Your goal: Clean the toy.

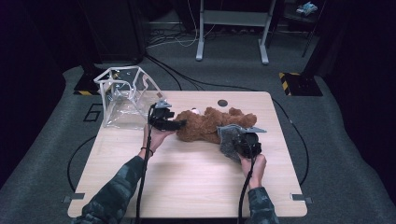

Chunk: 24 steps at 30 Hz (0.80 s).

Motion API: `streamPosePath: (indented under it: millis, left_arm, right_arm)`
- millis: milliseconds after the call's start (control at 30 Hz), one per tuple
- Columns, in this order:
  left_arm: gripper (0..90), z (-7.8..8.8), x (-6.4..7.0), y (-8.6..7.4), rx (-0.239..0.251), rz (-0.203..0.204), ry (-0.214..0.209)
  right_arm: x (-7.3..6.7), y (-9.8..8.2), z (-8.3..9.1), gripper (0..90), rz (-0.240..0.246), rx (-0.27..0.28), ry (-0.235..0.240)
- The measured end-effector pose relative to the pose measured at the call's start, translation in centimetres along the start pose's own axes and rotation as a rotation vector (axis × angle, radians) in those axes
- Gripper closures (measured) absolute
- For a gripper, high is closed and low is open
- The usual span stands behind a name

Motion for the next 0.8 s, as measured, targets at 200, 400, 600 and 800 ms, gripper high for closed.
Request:
streamPosePath:
  millis: [200, 400, 600, 800]
  left_arm:
    - [37.5, -2.1, 1.4, -0.7, -0.057, -0.043, 0.012]
    - [51.4, -2.7, 2.4, -0.6, -0.061, 0.012, 0.017]
    - [47.3, -3.3, 3.5, -0.2, -0.07, 0.018, 0.01]
    - [36.7, -2.5, 3.1, -0.3, -0.064, 0.012, -0.011]
  right_arm:
    - [0.1, -0.2, 1.0, 75.9, 0.003, 0.023, 0.001]
    - [-1.3, -0.3, 3.1, 76.0, 0.01, 0.073, 0.033]
    - [-6.5, 0.3, 3.9, 76.0, 0.126, 0.087, 0.11]
    - [-11.5, 3.7, 2.2, 75.9, 0.238, 0.093, 0.145]
Point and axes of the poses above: each handheld gripper's, and its own axes: z roughly backward along the jaws, y roughly out of its top, x roughly to its right, the point moved 9 cm from there along -z, roughly forward along the jaws, and after that the axes turned 3 degrees about -y, right-handed, at the moved point
